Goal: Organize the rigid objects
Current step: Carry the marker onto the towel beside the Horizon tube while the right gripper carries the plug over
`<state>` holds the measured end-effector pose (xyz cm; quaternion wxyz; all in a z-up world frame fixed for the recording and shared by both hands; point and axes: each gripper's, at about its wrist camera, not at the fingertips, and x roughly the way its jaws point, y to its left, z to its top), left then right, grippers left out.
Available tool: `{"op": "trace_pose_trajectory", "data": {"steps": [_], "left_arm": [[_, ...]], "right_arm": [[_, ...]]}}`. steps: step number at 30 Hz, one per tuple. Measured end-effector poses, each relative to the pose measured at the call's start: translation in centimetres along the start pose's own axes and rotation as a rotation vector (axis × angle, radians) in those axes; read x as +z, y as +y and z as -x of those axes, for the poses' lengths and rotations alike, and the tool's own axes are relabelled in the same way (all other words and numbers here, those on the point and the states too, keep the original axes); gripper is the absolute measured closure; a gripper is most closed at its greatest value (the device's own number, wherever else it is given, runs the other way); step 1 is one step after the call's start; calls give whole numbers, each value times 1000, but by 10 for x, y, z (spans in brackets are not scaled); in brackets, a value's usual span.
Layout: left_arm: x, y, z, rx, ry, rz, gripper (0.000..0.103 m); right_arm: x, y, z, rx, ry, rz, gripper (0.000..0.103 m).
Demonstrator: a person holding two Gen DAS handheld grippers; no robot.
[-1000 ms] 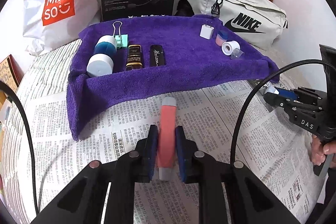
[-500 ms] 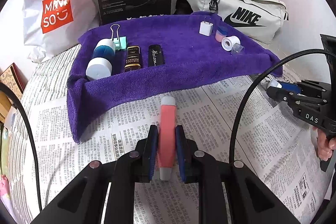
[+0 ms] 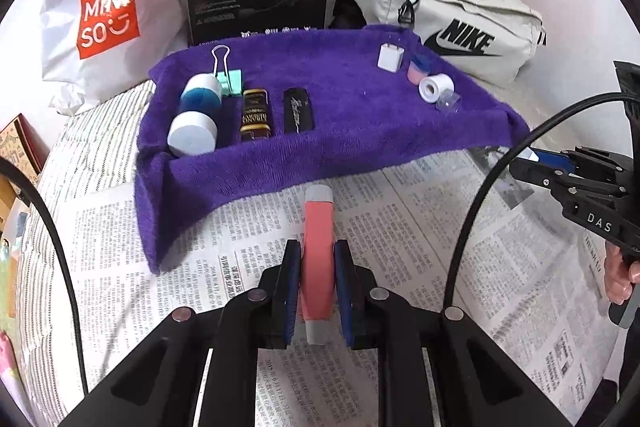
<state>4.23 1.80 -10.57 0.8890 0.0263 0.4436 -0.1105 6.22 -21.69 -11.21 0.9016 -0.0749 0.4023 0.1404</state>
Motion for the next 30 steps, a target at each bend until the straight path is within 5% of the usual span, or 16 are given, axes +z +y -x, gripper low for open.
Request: {"op": "trace_pose_trajectory", "data": {"steps": [16,30], "left_arm": [[31,5,25,-1,-62,20,86],[72,14,9,-12,-73,55,87]], "right_arm": [[33,2,14,58,-47,4,79],[68,-2,-3,91,-55,8,79]]}}
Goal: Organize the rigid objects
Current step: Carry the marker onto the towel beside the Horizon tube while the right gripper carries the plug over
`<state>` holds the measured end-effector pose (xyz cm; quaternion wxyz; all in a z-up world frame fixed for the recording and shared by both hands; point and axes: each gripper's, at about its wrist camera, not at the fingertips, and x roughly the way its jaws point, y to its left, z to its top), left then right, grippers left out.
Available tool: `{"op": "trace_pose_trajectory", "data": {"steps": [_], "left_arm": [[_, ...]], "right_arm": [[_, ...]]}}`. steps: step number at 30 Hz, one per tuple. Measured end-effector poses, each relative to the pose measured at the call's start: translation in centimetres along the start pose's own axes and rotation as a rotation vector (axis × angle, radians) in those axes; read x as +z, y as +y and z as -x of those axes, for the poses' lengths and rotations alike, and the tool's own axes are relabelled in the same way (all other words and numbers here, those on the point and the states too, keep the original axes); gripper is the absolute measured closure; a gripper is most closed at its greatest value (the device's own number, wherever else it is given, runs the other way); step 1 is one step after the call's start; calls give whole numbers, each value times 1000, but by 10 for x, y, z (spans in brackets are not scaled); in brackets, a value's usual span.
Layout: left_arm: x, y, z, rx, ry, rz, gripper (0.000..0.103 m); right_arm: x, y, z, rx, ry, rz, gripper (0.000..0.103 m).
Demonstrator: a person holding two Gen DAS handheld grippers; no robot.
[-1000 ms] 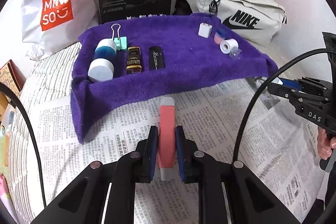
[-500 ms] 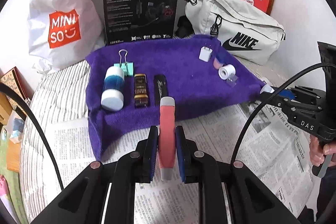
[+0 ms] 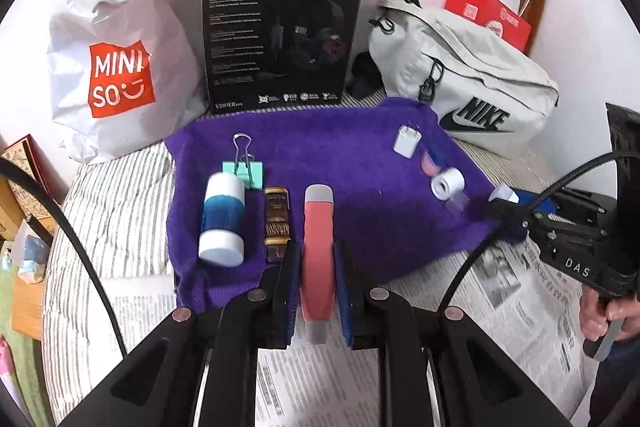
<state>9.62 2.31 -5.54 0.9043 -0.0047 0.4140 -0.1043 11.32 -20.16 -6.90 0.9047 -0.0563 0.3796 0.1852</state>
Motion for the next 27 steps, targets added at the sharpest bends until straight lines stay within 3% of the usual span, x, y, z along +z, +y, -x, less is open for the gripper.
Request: {"op": "trace_pose_trajectory", "data": {"steps": [7,27], "left_arm": [[13,6,-12,-10,-1,21,87],[22,20,-44,-34,41,54,87]], "right_arm": [[16,-5,-20,2,14,-6,79],[21,4,-93,38,166,32,79]]}}
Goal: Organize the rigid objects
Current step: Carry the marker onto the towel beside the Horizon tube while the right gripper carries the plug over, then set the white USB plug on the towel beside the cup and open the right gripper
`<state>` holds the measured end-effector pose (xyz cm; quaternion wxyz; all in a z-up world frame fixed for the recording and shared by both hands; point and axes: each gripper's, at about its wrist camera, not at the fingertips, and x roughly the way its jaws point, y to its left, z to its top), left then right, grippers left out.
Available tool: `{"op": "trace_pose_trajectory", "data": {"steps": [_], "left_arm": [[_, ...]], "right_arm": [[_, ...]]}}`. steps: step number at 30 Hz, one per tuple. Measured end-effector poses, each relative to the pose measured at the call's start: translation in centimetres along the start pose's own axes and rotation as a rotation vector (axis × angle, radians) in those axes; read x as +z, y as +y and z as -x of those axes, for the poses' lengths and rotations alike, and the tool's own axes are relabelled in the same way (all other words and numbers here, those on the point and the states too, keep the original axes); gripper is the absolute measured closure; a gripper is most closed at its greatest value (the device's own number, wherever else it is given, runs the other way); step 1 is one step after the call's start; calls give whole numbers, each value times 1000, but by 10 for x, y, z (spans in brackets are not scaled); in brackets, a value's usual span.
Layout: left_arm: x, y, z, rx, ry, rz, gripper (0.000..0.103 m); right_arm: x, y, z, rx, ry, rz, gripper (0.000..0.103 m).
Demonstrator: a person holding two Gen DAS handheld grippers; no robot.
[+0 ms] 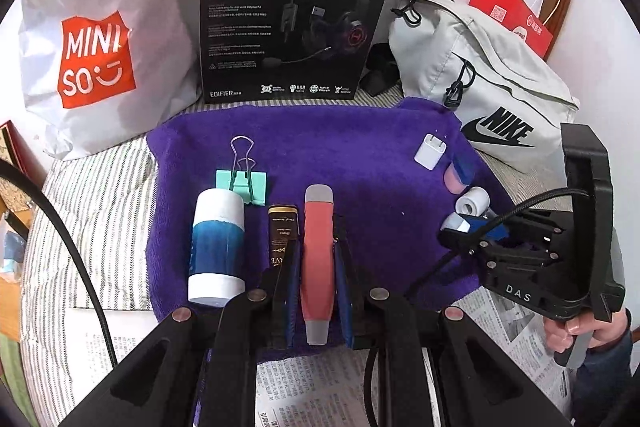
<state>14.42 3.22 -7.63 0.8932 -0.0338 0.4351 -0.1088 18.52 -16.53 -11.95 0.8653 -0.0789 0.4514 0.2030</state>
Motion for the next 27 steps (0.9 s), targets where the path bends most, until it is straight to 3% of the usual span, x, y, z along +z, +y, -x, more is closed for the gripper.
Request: {"op": "trace_pose_trajectory", "data": {"steps": [7,17,27], "left_arm": [[-1,3,-2,-2,3,-3,86],[0,2,-6,2,25,-12,87],[2,-17,-11,-4,50,-56,86]], "right_arm": [[2,3,-2,-13,0,24,78],[-1,0,17,23,-36,14,52],[-7,-8,42,-21,-62,10,50]]}}
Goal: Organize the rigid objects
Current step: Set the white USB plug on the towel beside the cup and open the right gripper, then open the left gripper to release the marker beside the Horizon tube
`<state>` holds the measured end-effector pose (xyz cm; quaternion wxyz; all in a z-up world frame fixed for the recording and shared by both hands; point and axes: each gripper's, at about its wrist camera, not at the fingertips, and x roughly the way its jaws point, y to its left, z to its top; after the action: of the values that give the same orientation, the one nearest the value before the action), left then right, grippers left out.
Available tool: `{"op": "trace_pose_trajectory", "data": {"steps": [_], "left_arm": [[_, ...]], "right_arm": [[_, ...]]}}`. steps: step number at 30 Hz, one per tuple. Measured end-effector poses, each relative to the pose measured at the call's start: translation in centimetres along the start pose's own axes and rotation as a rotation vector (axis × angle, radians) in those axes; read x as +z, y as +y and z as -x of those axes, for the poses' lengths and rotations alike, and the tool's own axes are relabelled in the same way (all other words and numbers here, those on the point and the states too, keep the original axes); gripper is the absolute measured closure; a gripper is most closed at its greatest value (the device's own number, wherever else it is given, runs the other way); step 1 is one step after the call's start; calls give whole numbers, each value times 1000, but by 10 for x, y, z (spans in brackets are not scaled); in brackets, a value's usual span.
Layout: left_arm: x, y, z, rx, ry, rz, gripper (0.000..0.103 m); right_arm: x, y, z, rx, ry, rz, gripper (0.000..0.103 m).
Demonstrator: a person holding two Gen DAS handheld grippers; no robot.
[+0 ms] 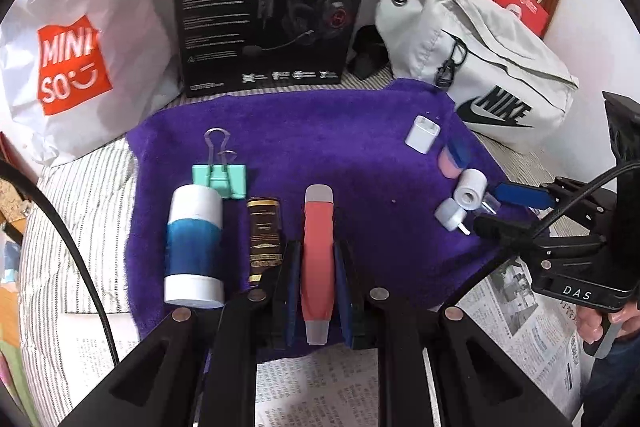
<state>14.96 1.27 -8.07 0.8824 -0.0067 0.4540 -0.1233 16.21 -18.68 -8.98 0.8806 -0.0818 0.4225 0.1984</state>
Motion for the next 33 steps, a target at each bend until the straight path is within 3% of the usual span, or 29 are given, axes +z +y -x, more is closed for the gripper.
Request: {"op": "trace_pose_trajectory", "data": {"steps": [17,33], "left_arm": [[9,-29,-28,-40,57,-58,86],[12,-34,-55,-23,97,-101,86]], "right_arm": [[-34,-41,25,-35,-9,-121,47],[-40,-48,23,-29,1,-148,45]]}}
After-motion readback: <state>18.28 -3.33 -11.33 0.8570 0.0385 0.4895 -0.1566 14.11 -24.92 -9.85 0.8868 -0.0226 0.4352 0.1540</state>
